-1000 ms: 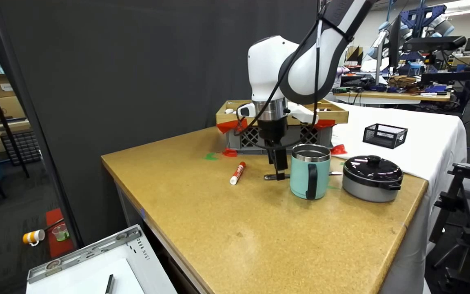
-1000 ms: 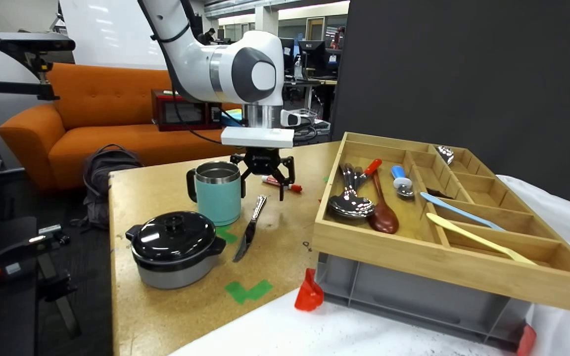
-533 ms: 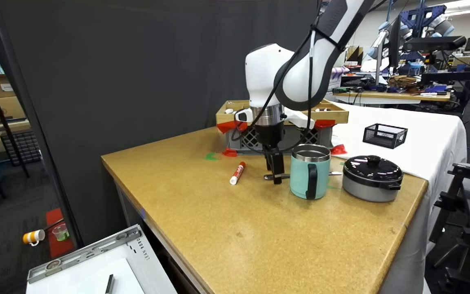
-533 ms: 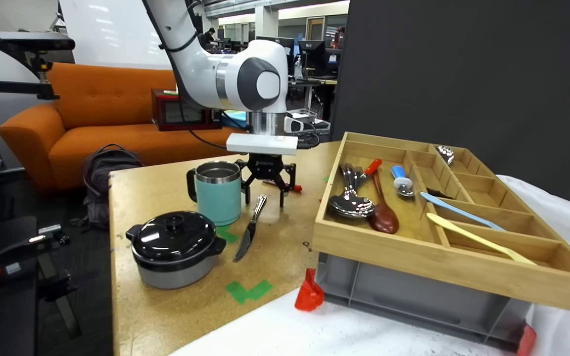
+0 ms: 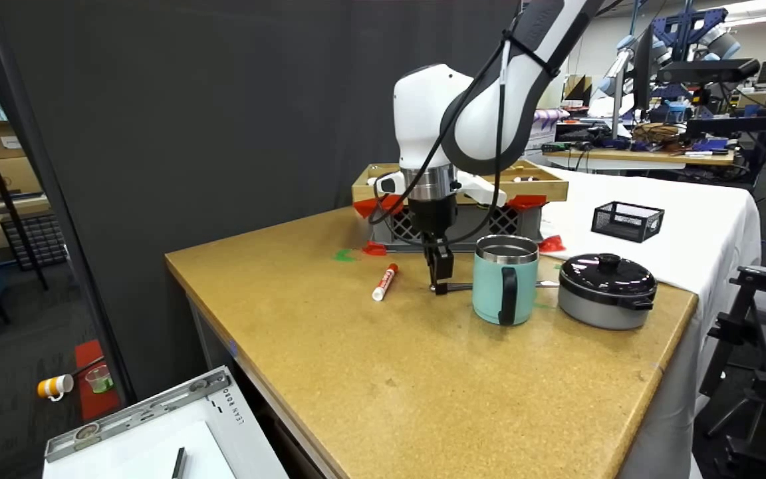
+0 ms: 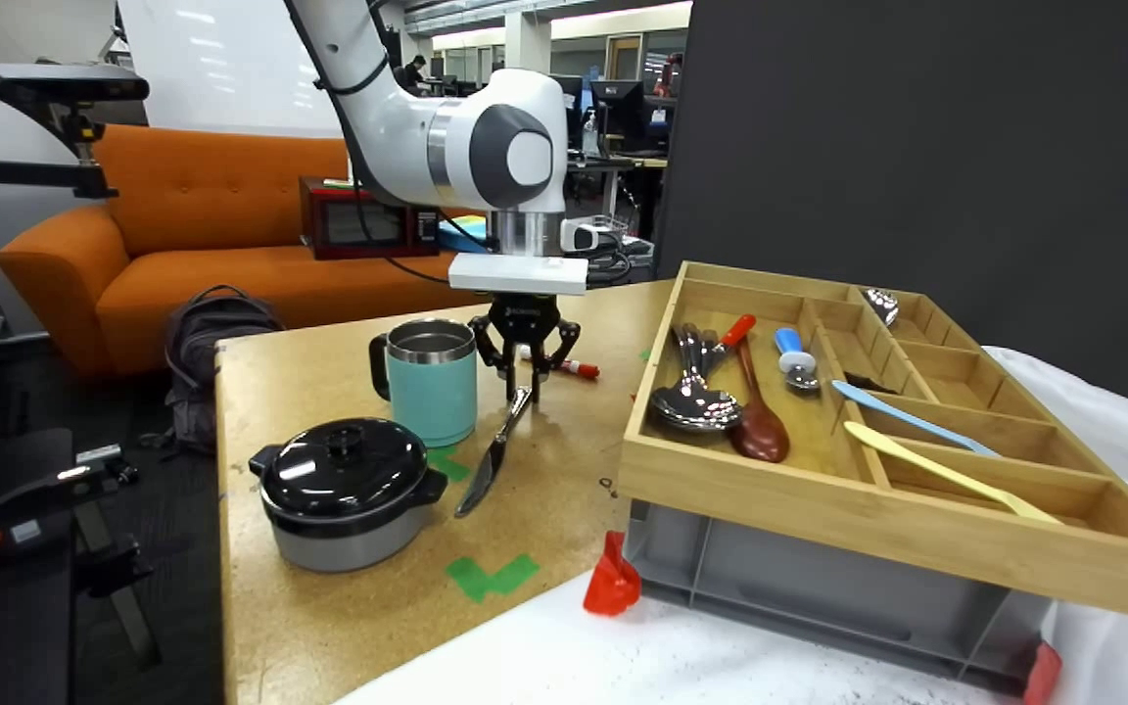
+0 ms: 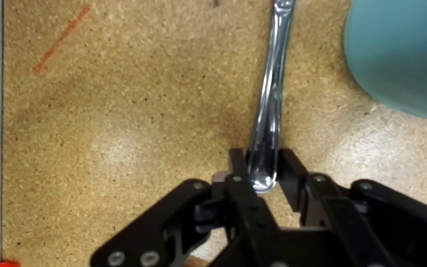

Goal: Put the butter knife in the mug

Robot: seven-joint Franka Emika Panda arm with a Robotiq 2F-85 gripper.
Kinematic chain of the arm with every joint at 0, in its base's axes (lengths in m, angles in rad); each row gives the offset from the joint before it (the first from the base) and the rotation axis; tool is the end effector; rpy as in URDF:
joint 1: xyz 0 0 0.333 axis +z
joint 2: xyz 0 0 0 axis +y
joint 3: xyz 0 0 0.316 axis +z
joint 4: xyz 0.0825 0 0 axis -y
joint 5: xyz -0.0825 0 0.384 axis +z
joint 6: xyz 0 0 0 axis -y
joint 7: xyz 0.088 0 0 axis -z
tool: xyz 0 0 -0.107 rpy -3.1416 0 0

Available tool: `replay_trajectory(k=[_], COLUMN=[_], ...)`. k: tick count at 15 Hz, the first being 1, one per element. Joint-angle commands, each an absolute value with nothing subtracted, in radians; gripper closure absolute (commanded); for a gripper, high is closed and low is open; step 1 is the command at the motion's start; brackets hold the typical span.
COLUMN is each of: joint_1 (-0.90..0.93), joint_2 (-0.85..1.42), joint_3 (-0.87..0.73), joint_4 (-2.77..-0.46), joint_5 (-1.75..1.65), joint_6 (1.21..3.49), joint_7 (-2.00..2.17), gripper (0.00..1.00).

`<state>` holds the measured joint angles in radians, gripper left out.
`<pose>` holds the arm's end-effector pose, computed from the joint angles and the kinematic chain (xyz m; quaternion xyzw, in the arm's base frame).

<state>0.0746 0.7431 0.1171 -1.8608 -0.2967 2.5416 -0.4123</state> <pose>0.6121 0.1207 0.1129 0.9151 0.4005 -0.0291 0.0373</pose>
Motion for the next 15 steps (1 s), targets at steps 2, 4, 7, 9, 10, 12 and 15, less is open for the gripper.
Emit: replay_trajectory(k=[2, 4, 7, 9, 10, 12, 15], joint_1=[0.056, 0.053, 0.058, 0.064, 0.066, 0.073, 0.094], joint_2=[0.776, 0.778, 0.752, 0.726, 0.717, 0.709, 0.696], joint_3=[0.128, 0.129, 0.134, 0.139, 0.146, 0.157, 0.157], joint_4=[-1.831, -1.829, -1.838, -1.848, -1.844, -1.822, -1.774], joint_5=[-0.277, -0.270, -0.271, -0.272, -0.270, -0.266, -0.269], joint_6=[2.536, 2.533, 2.515, 2.508, 2.496, 2.465, 2.377], joint_7=[-0.434, -0.436, -0.440, -0.439, -0.442, -0.443, -0.427], gripper=[0.94, 0.94, 0.94, 0.94, 0.94, 0.94, 0.94])
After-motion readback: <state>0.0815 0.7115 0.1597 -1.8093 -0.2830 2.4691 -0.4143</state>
